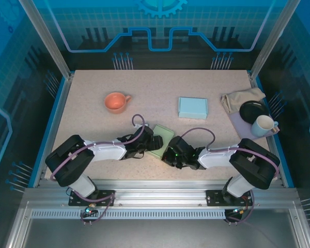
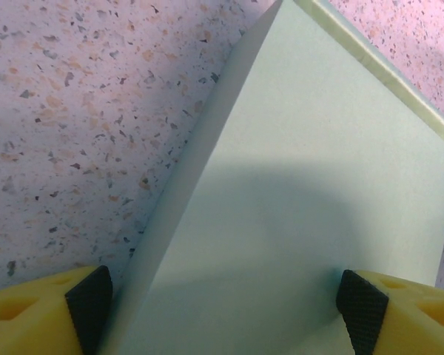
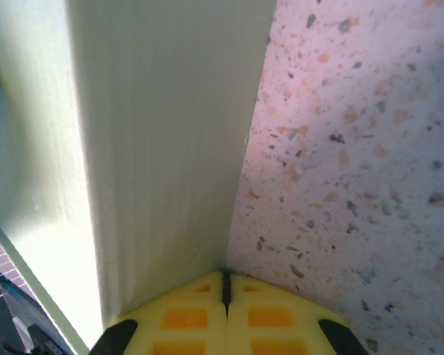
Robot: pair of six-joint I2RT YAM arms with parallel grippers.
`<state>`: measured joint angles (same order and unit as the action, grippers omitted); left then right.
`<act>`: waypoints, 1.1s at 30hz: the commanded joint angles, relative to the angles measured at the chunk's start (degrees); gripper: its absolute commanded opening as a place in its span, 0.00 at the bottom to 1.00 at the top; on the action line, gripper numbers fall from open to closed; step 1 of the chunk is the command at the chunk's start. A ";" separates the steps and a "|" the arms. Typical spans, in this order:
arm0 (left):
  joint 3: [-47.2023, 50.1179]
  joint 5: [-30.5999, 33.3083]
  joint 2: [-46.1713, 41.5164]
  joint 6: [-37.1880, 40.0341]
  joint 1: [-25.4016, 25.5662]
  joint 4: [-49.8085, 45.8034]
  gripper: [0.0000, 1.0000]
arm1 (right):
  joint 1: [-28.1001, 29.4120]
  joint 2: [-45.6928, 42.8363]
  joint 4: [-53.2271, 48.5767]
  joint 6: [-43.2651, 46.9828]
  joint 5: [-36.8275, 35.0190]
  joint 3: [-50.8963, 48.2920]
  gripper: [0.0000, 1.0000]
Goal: Fold the paper box
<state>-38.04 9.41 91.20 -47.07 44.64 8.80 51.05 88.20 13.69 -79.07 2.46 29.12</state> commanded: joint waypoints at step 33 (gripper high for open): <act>-7.61 -3.27 -8.72 0.76 -3.28 -16.61 0.85 | -0.89 -11.41 -10.21 6.32 -14.45 -3.49 0.09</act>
<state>-43.92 6.50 84.20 -49.30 43.29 -2.46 50.57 78.91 10.85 -74.96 -7.18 23.33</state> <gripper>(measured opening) 0.845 0.073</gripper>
